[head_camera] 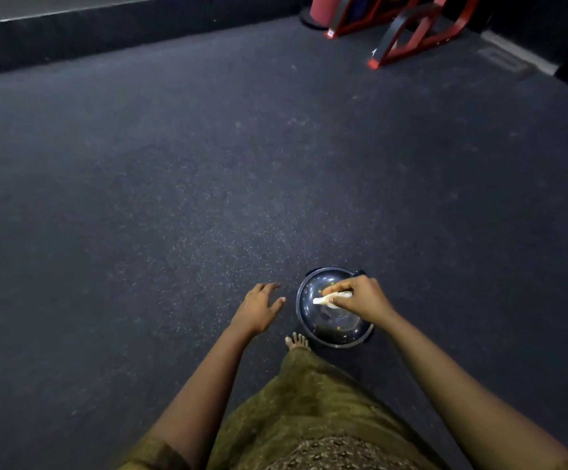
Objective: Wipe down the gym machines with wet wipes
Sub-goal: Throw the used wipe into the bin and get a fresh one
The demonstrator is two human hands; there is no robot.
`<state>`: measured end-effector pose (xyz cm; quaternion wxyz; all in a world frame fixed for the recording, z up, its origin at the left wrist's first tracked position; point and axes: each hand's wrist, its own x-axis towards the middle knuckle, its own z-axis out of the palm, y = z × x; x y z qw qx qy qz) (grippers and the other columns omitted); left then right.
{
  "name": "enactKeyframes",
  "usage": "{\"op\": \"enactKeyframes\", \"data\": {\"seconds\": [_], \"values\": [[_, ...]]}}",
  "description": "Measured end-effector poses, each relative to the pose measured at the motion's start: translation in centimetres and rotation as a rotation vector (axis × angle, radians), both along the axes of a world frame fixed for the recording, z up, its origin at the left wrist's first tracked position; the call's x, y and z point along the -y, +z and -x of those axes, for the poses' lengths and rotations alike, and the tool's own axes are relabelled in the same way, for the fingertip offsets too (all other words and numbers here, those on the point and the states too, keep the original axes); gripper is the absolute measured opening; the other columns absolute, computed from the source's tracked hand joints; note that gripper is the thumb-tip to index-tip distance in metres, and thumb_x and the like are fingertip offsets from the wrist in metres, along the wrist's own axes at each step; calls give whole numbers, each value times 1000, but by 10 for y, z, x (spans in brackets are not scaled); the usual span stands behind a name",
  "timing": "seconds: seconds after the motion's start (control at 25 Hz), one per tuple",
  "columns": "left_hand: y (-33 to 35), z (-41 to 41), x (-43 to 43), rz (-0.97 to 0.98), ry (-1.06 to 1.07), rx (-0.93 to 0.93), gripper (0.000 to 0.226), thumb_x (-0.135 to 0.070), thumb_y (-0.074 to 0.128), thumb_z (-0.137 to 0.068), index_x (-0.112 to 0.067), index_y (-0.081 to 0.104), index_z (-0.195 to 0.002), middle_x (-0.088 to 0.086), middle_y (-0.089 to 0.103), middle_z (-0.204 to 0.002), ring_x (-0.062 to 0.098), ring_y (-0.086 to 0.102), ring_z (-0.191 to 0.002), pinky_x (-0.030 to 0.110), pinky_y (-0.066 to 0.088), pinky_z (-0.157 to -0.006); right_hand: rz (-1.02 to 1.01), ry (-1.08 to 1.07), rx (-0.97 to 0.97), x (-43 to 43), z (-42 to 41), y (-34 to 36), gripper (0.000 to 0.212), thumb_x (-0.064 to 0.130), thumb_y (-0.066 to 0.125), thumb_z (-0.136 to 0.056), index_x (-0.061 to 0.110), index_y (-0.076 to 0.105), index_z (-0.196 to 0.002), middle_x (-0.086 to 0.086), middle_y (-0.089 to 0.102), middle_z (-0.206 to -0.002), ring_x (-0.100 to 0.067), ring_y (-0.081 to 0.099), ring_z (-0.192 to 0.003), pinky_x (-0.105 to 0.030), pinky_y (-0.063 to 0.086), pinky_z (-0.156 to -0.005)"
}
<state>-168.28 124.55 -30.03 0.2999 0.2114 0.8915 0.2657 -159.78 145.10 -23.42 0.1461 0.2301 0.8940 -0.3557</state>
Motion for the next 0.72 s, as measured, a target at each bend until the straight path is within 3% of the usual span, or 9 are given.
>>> {"op": "enactKeyframes", "data": {"seconds": [0.32, 0.52, 0.72], "values": [[-8, 8, 9, 22, 43, 21, 49, -35, 45, -99, -13, 39, -142, 12, 39, -145, 26, 37, -134, 36, 29, -111, 38, 54, 23, 1, 17, -11, 20, 17, 71, -79, 18, 75, -98, 0, 73, -95, -9, 64, -92, -20, 46, -80], [-2, 10, -6, 18, -2, 15, 50, -35, 44, -99, -12, 37, -143, 12, 39, -145, 26, 37, -134, 34, 29, -110, 1, 15, 53, -16, 18, -10, 17, 15, 73, -77, 12, 75, -94, -6, 73, -93, -8, 64, -86, -2, 38, -61], [-2, -15, -7, 18, -52, 48, 49, -34, 44, -100, -12, 37, -143, 13, 38, -146, 26, 37, -134, 34, 29, -109, -57, -59, 62, -21, -8, -11, 20, 22, 77, -74, 15, 76, -93, -5, 73, -92, -6, 61, -81, -12, 37, -58]]}}
